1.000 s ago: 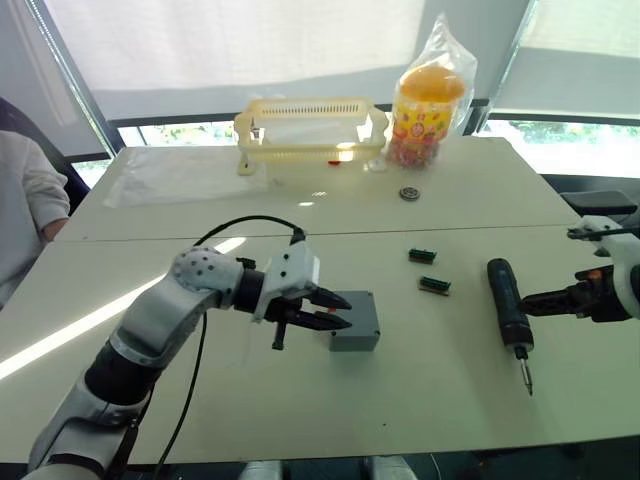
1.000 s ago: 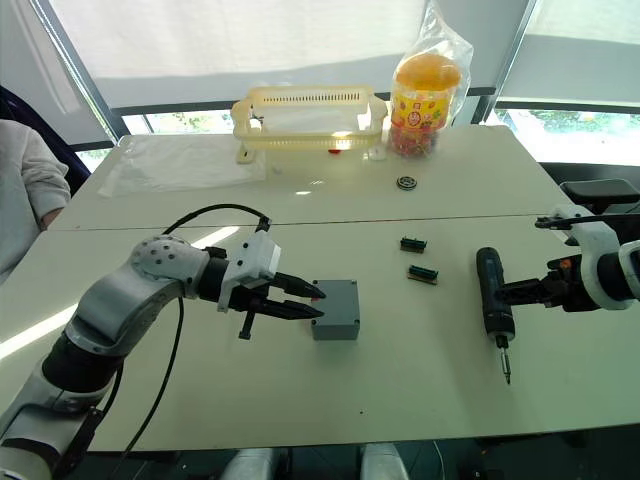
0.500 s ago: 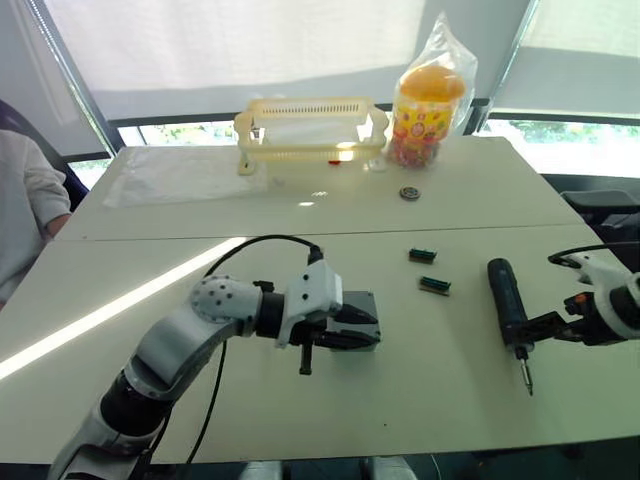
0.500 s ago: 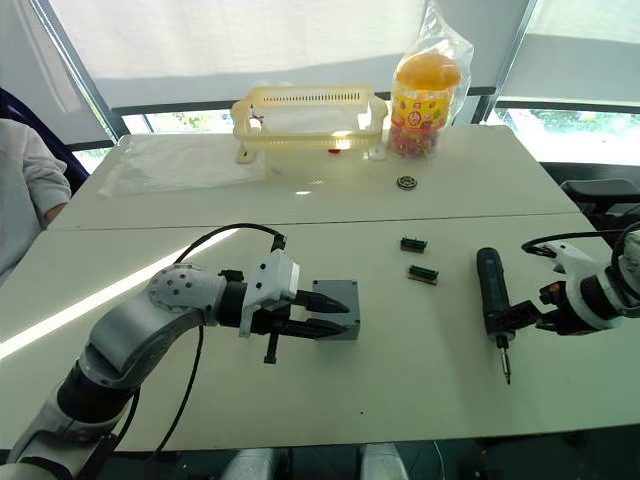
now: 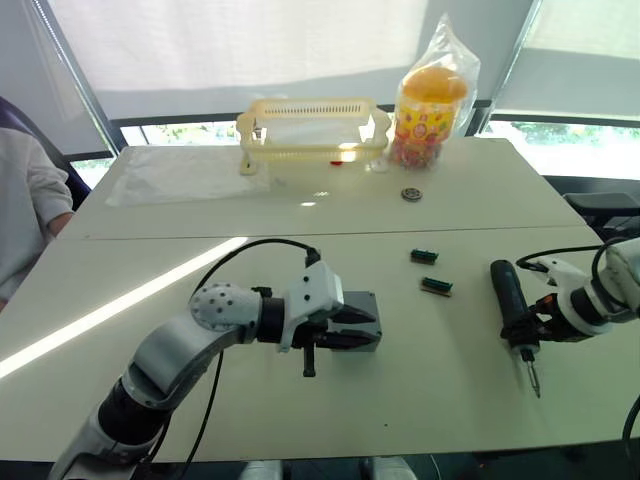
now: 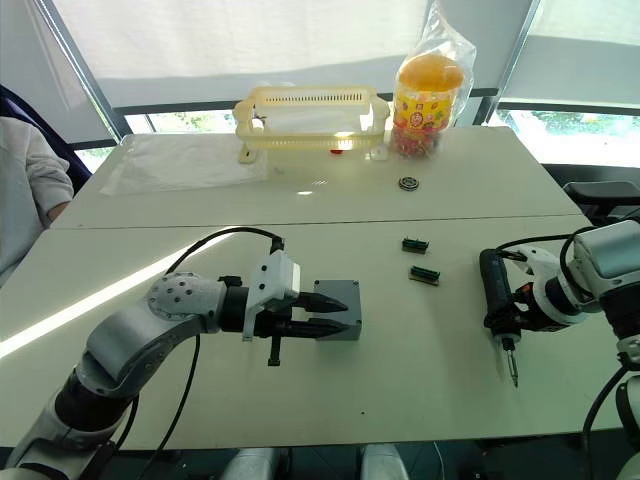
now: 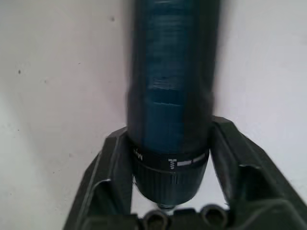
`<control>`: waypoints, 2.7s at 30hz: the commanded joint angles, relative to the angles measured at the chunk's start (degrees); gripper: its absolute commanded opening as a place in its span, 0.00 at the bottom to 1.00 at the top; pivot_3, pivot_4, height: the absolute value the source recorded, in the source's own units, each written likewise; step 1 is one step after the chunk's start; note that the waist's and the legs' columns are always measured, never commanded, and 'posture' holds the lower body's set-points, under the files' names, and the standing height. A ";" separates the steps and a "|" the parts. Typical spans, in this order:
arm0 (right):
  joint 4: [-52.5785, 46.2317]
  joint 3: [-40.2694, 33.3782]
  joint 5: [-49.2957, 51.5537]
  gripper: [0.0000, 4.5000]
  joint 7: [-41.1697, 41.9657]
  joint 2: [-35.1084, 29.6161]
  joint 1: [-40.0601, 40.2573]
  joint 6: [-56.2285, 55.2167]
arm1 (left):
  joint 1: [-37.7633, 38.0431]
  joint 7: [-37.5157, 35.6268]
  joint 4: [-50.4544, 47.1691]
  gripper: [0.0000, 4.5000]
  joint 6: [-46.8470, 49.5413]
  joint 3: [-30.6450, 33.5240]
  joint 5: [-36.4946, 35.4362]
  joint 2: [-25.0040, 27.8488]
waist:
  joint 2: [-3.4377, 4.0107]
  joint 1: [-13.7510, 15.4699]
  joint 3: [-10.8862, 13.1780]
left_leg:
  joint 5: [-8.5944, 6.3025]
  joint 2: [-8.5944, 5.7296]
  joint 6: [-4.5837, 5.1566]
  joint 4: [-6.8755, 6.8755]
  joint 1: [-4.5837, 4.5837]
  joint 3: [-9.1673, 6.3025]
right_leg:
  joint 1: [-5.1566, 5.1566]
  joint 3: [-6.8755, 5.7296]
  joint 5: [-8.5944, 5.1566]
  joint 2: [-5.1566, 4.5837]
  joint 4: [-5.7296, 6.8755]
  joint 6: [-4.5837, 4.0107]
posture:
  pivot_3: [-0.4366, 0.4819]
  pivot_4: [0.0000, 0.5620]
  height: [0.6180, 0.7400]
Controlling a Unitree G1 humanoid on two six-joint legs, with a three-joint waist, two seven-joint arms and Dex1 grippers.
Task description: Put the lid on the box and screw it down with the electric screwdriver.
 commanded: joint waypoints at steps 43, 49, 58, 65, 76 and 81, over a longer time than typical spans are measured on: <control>-54.28 -31.85 3.82 0.40 -23.68 50.10 25.71 -52.86 | -12.50 -12.86 28.19 0.25 -10.91 -6.18 13.91 -0.78 | 0.92 -0.45 -0.03 | 0.21 -0.06 -0.09 -0.69 0.00 0.04 | -0.42 0.15 0.18 0.02 0.09 0.15 | 0.48 0.27 1.00; -52.90 -27.56 1.43 0.40 -23.06 51.63 28.59 -58.50 | -11.03 -11.90 28.86 0.25 -11.07 -7.60 16.27 -1.44 | 0.90 -0.38 -0.04 | 0.22 -0.05 -0.10 -0.70 0.05 0.00 | -0.41 0.15 0.17 0.04 0.17 0.14 | 0.48 0.27 1.00; -49.82 -23.94 -1.90 0.40 -21.73 51.48 30.59 -63.84 | -10.95 -11.84 28.24 0.25 -10.05 -7.86 17.07 -1.97 | 0.89 -0.30 -0.05 | 0.23 -0.06 -0.13 -0.64 0.06 0.00 | -0.40 0.15 0.17 0.04 0.25 0.13 | 0.48 0.27 1.00; -48.92 -22.90 -3.27 0.40 -21.54 51.25 30.79 -65.14 | -11.03 -12.34 28.21 0.25 -9.87 -7.51 17.08 -1.68 | 0.88 -0.31 -0.05 | 0.23 -0.06 -0.13 -0.63 0.08 0.00 | -0.40 0.15 0.16 0.04 0.29 0.12 | 0.48 0.27 1.00; -51.00 -23.90 -1.86 0.40 -22.32 51.28 30.46 -63.98 | -10.74 -12.24 28.19 0.25 -10.04 -7.40 17.33 -1.51 | 0.88 -0.32 -0.05 | 0.23 -0.06 -0.13 -0.62 0.08 -0.01 | -0.40 0.15 0.16 0.04 0.31 0.12 | 0.48 0.27 1.00; -52.37 -24.14 -1.34 0.40 -22.89 50.76 31.33 -63.36 | -10.68 -12.37 28.40 0.25 -10.47 -7.39 17.39 -1.60 | 0.88 -0.32 -0.05 | 0.23 -0.06 -0.14 -0.62 0.08 -0.01 | -0.40 0.15 0.16 0.04 0.31 0.12 | 0.48 0.27 1.00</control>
